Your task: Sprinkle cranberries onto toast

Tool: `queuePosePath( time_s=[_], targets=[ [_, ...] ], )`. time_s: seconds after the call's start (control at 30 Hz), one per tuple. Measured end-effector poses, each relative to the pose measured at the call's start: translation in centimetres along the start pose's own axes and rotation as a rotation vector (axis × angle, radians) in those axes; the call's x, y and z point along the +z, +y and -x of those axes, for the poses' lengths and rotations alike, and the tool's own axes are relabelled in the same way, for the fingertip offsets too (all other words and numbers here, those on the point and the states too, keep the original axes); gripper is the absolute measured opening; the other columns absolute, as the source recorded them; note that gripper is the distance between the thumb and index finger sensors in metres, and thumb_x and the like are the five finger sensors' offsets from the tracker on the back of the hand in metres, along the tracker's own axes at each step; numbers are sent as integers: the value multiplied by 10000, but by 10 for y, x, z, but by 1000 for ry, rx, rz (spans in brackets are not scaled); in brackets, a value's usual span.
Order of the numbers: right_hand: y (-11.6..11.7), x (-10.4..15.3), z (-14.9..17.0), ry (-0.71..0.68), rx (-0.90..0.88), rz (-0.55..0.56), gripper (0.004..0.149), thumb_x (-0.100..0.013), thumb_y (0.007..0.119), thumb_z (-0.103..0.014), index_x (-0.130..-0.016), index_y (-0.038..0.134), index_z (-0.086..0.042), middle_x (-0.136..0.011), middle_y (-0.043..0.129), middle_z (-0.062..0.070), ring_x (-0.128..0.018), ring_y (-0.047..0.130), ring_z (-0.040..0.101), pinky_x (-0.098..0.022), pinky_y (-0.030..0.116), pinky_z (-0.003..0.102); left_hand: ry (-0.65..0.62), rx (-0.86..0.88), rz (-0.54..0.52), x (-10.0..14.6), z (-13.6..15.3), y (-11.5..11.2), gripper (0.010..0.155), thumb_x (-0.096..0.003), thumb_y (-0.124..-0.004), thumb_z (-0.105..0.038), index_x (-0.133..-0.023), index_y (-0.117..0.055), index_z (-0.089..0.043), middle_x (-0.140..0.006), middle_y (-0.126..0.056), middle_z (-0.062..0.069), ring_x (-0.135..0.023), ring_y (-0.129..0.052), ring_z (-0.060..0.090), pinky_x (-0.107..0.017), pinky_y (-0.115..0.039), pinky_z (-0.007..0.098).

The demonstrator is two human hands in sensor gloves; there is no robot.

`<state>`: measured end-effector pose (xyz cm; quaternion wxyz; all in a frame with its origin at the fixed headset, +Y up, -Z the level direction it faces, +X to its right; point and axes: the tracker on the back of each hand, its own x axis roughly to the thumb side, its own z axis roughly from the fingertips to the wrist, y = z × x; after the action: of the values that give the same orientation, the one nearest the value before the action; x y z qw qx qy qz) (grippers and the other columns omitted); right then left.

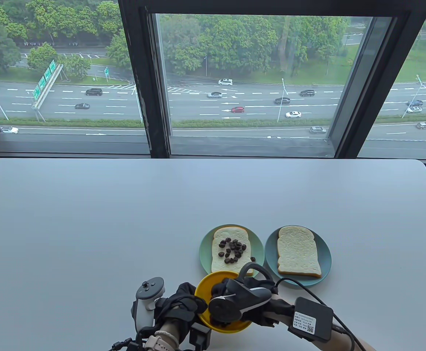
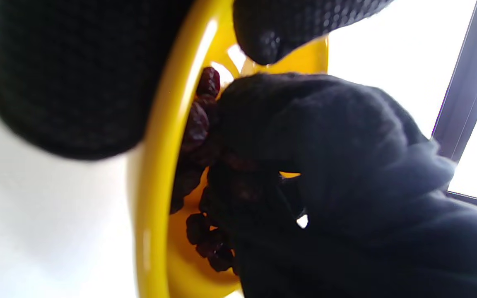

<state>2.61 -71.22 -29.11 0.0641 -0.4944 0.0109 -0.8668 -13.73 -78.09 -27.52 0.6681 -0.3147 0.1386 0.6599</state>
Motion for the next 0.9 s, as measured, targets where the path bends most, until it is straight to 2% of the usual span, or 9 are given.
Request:
queuePosePath(
  time_s=[0.17,0.47,0.63,0.77,0.9],
  targets=[
    [-6,4,6,18,-36,55,381,-251,893,-274,-608,807,-375,-736,822,-68,-528,931,177,-244,963,137,-23,-40,-21,3,-5,3,480,-381,-782,-196,-808,-563,-189,-657,-667,205,-370,-797,355,-103,-976,354],
    [-22,16,16,46,-190,146,380,-257,888,-270,-611,801,-375,-744,813,-63,-536,929,173,-258,963,122,0,8,6,1,-3,5,482,-384,-781,-198,-814,-562,-187,-658,-669,205,-370,-799,354,-101,-975,352],
    [-34,21,28,78,-256,169,379,-259,887,-269,-612,801,-374,-746,813,-62,-534,930,174,-256,963,121,12,-26,17,-1,-3,5,486,-383,-784,-202,-816,-563,-182,-656,-667,210,-367,-796,357,-99,-973,353],
    [-45,13,57,182,-243,191,380,-258,886,-269,-613,800,-374,-745,813,-65,-537,929,173,-259,962,121,6,-26,35,-2,-4,2,487,-384,-784,-202,-817,-562,-182,-657,-666,210,-367,-796,357,-99,-973,353],
    [-40,-5,97,329,-268,177,380,-261,885,-270,-614,797,-377,-751,809,-67,-541,928,170,-262,962,120,4,-32,46,-3,-3,2,489,-383,-785,-205,-818,-563,-181,-656,-667,212,-366,-795,357,-98,-973,352]
  ],
)
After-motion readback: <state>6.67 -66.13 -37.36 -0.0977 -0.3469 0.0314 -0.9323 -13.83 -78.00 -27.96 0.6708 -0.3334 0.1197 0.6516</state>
